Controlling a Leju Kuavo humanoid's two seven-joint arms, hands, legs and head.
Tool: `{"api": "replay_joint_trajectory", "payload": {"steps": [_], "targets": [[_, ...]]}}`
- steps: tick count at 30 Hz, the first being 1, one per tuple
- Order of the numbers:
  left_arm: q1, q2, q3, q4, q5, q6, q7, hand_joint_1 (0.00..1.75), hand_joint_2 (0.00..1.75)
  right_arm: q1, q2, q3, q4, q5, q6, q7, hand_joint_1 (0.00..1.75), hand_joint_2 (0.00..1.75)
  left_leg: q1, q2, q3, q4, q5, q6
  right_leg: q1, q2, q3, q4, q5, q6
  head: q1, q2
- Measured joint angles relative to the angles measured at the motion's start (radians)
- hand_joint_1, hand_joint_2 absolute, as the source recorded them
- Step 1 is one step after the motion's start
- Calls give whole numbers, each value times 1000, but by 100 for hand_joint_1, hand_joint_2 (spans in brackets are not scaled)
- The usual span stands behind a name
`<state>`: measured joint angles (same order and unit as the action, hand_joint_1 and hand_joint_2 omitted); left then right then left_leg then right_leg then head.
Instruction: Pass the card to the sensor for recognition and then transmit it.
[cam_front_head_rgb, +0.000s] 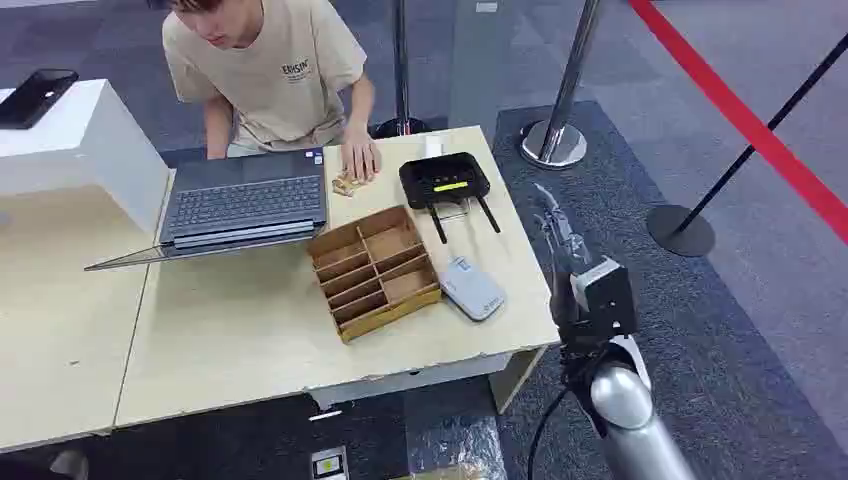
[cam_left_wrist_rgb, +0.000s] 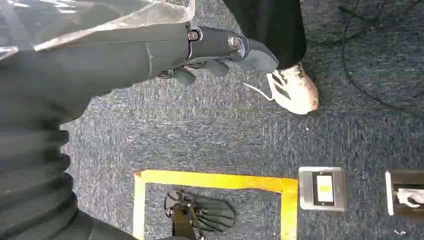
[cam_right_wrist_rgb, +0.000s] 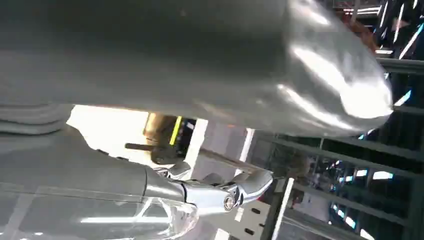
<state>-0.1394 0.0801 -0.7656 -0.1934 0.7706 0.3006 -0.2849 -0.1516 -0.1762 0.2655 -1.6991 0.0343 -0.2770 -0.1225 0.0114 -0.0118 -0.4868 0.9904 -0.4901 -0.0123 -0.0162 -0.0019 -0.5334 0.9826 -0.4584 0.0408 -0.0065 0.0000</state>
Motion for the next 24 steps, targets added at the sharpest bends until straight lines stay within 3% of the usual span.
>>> {"api": "replay_joint_trajectory", "payload": {"steps": [17, 24], "targets": [[0, -5, 0, 0, 8, 0, -4, 0, 175, -11, -2, 1, -23, 23, 8, 6, 0, 0, 0, 0, -1, 0, 0, 0, 0, 0, -1, 0, 0, 0, 0, 0], [1, -5, 0, 0, 2, -2, -9, 0, 175, -71, -21, -2, -55, 95, 24, 55, 0, 0, 0, 0, -1, 0, 0, 0, 0, 0, -1, 0, 0, 0, 0, 0]]}}
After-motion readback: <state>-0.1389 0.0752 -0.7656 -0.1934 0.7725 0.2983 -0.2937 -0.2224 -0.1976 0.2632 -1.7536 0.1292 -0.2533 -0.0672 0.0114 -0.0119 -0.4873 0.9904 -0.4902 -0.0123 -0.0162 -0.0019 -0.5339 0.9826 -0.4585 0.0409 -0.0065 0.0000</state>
